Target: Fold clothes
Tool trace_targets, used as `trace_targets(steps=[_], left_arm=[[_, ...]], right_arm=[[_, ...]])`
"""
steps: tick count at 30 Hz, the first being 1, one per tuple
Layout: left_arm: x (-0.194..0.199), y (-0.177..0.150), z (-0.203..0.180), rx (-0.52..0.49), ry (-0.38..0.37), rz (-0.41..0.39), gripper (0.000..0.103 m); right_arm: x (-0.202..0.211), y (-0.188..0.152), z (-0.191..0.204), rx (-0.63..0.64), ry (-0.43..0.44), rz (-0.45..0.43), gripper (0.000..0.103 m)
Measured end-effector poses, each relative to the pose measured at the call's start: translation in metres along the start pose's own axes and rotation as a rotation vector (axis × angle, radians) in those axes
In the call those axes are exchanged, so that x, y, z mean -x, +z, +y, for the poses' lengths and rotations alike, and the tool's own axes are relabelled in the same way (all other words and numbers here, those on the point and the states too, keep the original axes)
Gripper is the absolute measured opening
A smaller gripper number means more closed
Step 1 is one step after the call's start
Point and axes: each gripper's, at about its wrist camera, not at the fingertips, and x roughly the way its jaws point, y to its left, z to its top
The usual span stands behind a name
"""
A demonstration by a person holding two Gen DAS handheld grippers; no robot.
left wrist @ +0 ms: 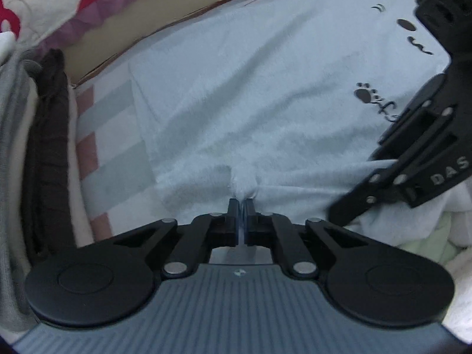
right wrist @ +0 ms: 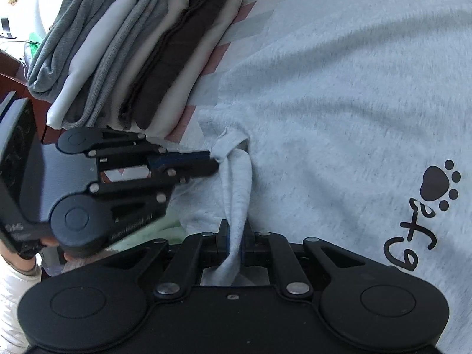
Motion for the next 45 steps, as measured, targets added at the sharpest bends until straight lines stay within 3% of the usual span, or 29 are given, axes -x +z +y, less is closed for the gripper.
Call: trace_targets(steps=[6, 9, 15, 17, 19, 21, 24, 27, 33, 34, 36, 38, 41, 45], left_arm=[[0.0, -0.004, 0.03, 0.193, 0.017, -0.018, 0.0], [0.007, -0.006, 0.038, 0.259, -0.065, -0.066, 0.0], [0.021, 0.001, 0.022, 0.16, -0.126, -0.125, 0.009], [0.017, 0.004, 0.016, 0.113, -0.127, -0.11, 0.02], [0.009, 0.007, 0.011, 0.064, -0.116, -0.088, 0.038], [0.0, 0.009, 0.008, 0.018, -0.09, -0.074, 0.044], [-0.011, 0.014, 0.009, -0.018, -0.103, -0.072, 0.042], [-0.015, 0.02, 0.007, -0.065, -0.125, -0.083, 0.031], [-0.025, 0.026, -0.001, -0.164, -0.131, -0.074, 0.029], [-0.026, 0.026, -0.004, -0.191, -0.128, -0.066, 0.019], [-0.026, 0.026, -0.009, -0.237, -0.126, -0.038, 0.008], [-0.022, 0.026, -0.011, -0.254, -0.098, -0.026, 0.006], [-0.014, 0.026, -0.004, -0.226, -0.058, -0.036, 0.005], [-0.013, 0.025, 0.027, -0.022, -0.025, -0.021, 0.004]], right_arm=[[0.001, -0.001, -0.004, 0.007, -0.002, 0.007, 0.01], [0.001, -0.002, -0.005, 0.001, -0.004, 0.009, 0.01], [0.001, -0.004, -0.008, -0.007, -0.002, 0.01, 0.01], [0.001, -0.005, -0.007, -0.005, -0.001, 0.009, 0.01], [0.001, -0.005, -0.007, 0.0, -0.001, 0.009, 0.01], [0.001, -0.005, -0.007, 0.004, 0.0, 0.009, 0.01], [0.001, -0.006, -0.007, 0.01, 0.002, 0.01, 0.01], [0.002, -0.006, -0.009, 0.008, 0.009, 0.011, 0.01], [0.001, -0.006, -0.013, -0.016, 0.034, -0.014, 0.01], [0.001, -0.007, -0.012, -0.016, 0.034, -0.014, 0.01], [0.001, -0.007, -0.012, -0.01, 0.032, -0.013, 0.01], [0.001, -0.007, -0.011, -0.002, 0.029, -0.013, 0.01], [0.001, -0.008, -0.008, 0.027, 0.023, -0.011, 0.01], [0.001, -0.009, 0.007, 0.153, 0.017, 0.004, 0.007]])
